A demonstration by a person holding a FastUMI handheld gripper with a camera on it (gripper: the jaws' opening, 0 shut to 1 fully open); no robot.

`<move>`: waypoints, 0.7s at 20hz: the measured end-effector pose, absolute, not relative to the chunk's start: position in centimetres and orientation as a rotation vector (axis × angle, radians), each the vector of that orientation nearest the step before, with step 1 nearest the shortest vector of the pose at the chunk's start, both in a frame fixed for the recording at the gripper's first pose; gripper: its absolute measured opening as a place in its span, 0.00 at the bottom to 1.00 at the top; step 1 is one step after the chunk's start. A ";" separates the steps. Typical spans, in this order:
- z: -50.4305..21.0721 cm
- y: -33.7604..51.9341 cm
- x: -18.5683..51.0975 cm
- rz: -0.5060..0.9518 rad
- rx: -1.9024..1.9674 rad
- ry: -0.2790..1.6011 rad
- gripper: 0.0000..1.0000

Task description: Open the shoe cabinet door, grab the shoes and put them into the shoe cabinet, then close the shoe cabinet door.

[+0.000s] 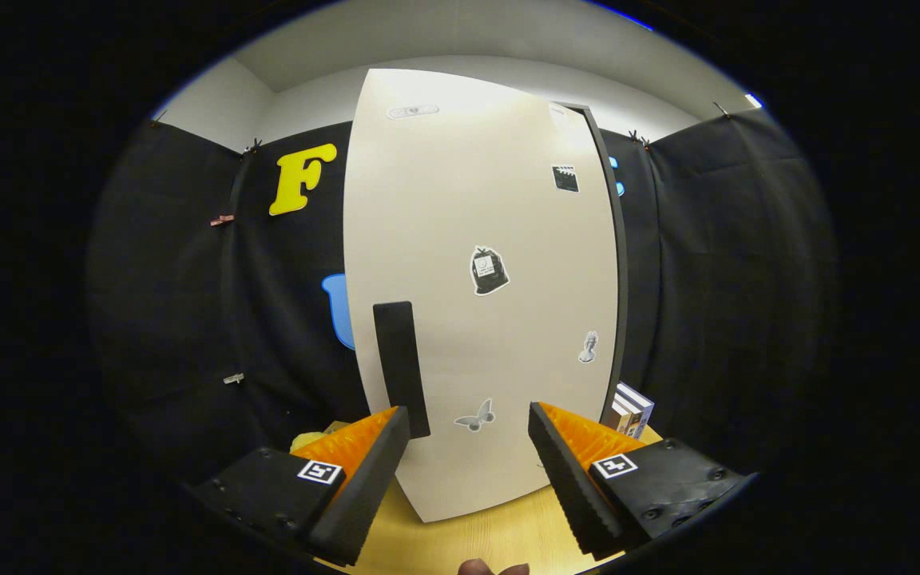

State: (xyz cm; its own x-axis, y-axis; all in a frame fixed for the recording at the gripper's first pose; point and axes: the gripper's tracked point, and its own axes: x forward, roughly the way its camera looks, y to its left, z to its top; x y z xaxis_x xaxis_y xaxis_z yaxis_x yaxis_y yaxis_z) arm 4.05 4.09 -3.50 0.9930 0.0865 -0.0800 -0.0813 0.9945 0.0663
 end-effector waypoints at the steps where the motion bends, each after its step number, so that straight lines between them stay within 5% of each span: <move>1: -3.4 3.9 3.9 0.083 0.063 0.081 0.98; 14: -3.5 3.1 3.8 0.075 0.065 0.080 0.98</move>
State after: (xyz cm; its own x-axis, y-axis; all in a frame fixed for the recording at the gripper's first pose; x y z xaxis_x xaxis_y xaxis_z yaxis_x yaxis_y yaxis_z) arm 3.82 3.12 -3.50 0.9940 0.0778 -0.0773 -0.0726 0.9951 0.0674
